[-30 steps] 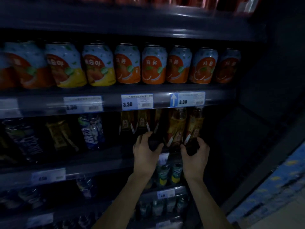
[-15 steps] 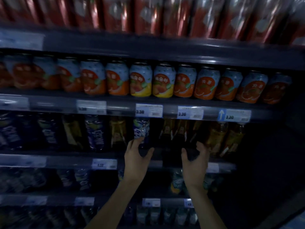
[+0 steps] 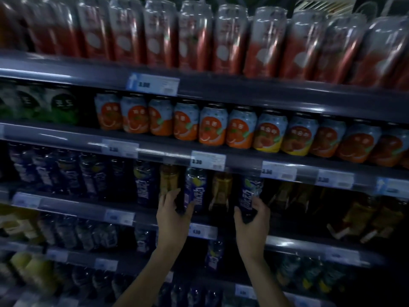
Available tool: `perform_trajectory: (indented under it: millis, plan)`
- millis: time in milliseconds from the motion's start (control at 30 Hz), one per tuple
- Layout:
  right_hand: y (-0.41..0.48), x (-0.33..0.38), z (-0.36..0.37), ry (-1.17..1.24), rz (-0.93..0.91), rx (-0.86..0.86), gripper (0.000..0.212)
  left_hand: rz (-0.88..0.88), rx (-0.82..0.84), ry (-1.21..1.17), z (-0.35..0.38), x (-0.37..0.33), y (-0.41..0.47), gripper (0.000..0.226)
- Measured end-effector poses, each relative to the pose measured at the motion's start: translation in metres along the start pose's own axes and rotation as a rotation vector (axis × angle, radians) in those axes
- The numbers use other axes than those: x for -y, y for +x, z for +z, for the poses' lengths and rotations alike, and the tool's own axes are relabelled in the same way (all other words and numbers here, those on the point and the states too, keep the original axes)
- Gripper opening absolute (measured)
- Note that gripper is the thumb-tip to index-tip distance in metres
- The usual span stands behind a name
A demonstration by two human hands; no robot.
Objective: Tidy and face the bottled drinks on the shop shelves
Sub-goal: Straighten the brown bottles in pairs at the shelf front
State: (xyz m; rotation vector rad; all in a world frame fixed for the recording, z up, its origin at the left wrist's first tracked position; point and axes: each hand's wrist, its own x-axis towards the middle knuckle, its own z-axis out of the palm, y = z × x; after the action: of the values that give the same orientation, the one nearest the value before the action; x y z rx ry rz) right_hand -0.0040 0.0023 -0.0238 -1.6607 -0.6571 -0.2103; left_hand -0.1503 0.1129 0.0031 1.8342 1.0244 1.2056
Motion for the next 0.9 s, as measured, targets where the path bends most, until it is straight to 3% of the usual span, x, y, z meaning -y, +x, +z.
perform_trajectory:
  millis: [133, 367, 900]
  plan:
    - [-0.012, 0.009, 0.031, -0.025, 0.014, 0.019, 0.053, -0.067, -0.040, -0.017, -0.019, 0.022, 0.015, 0.035]
    - [-0.024, 0.012, 0.067, -0.037, 0.053, 0.018, 0.053, -0.153, 0.011, -0.040, -0.031, 0.049, 0.031, 0.060]
    - [-0.005, 0.009, 0.099, -0.131, 0.173, -0.103, 0.069, -0.190, 0.043, -0.036, 0.001, 0.063, 0.051, 0.067]
